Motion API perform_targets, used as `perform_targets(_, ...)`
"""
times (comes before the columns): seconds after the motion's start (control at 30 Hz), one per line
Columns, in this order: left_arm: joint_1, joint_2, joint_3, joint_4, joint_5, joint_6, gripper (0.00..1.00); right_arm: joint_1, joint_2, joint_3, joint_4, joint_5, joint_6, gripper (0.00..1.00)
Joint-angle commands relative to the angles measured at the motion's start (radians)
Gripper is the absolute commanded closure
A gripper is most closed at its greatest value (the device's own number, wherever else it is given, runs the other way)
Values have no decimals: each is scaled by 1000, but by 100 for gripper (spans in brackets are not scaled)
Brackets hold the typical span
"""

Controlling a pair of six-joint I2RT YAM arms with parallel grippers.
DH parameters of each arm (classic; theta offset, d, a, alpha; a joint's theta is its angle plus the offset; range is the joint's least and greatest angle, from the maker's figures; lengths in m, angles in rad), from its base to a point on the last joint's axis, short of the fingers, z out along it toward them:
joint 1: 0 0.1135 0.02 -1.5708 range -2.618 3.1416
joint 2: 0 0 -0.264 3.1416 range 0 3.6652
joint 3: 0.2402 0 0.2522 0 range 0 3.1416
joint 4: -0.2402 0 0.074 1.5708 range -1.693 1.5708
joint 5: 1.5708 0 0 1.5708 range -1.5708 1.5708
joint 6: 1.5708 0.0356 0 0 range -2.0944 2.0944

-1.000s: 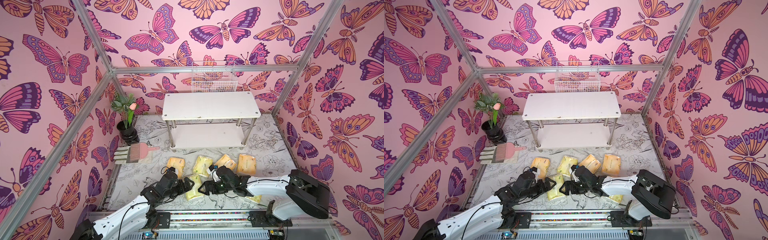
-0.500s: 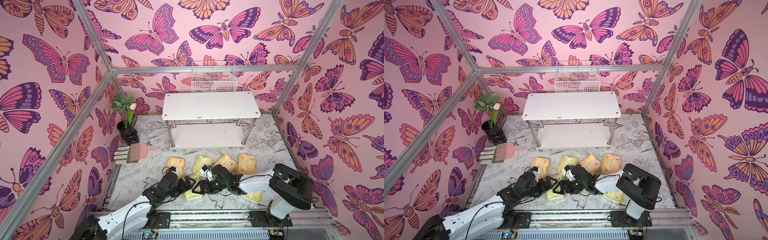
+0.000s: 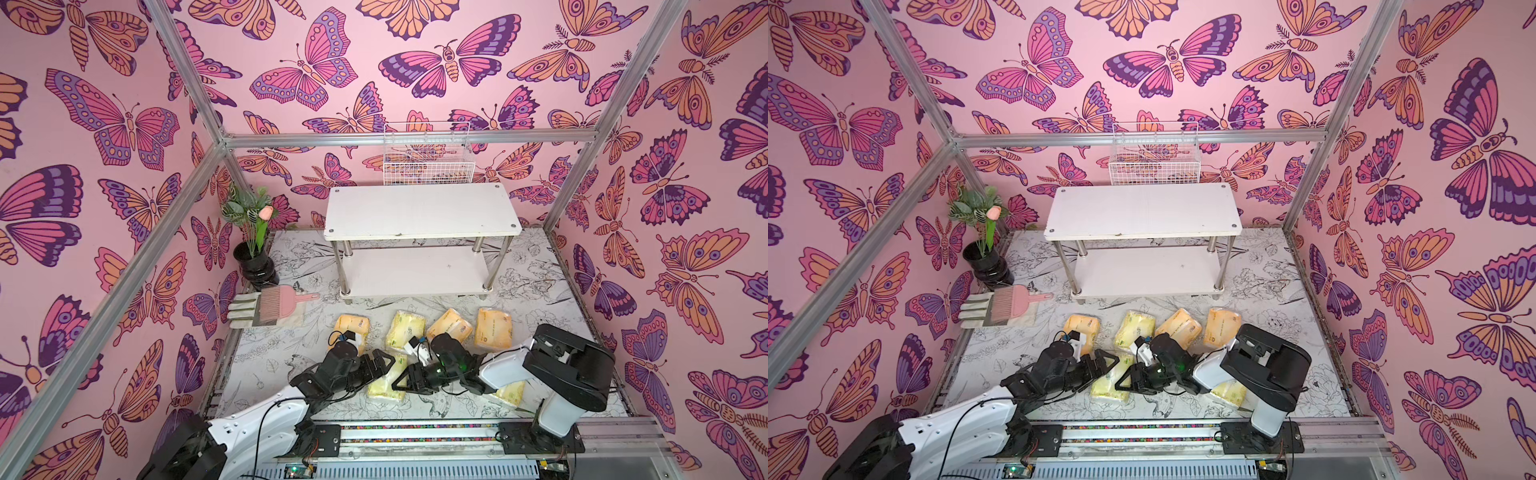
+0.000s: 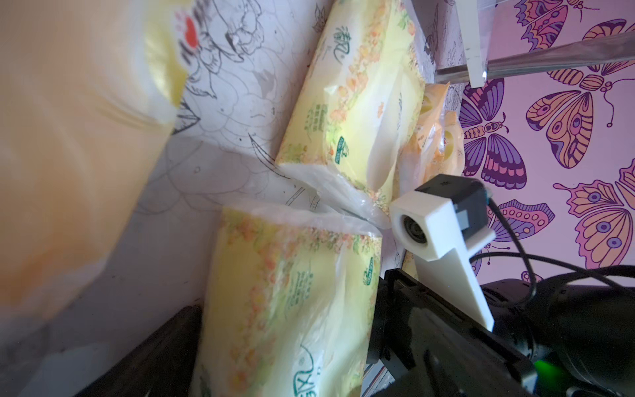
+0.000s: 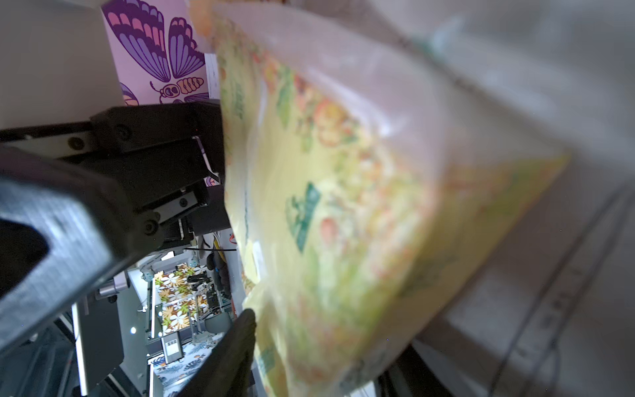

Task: Place the tissue boxes on the shelf by color
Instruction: Pick up the box of tissues from the center of the board, then place a box of tissues on the shelf.

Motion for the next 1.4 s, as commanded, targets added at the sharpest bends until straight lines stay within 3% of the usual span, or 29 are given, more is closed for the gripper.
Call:
perform_targets(0.0, -9, -7, -27, -60, 18, -9, 0, -8, -13, -9, 41, -31, 30, 55)
perform_targets(0.17, -11, -53, 24, -111, 19, 4, 0, -14, -83, -16, 26, -31, 43, 68)
perform_targets(0.3, -11, -112, 122, -252, -16, 58, 0, -17, -204, -6, -89, -13, 14, 69)
perform_targets(0.5, -10, -203, 337, -598, -206, 178, 0, -51, -403, 52, -392, 55, -87, 73)
perform_targets(0.73, 1, -217, 540, -863, -457, 308, 0, -181, -492, 113, -495, 61, -123, 78)
perform_targets(0.83, 33, -206, 595, -911, -505, 360, 0, -226, -475, 155, -496, 66, -133, 80)
perform_targets(1.0, 124, -196, 622, -925, -460, 413, 0, -265, -385, 244, -441, 85, -133, 86)
perform_targets(1.37, 217, -193, 610, -939, -415, 460, 0, -360, -28, 472, -148, 131, -60, 86)
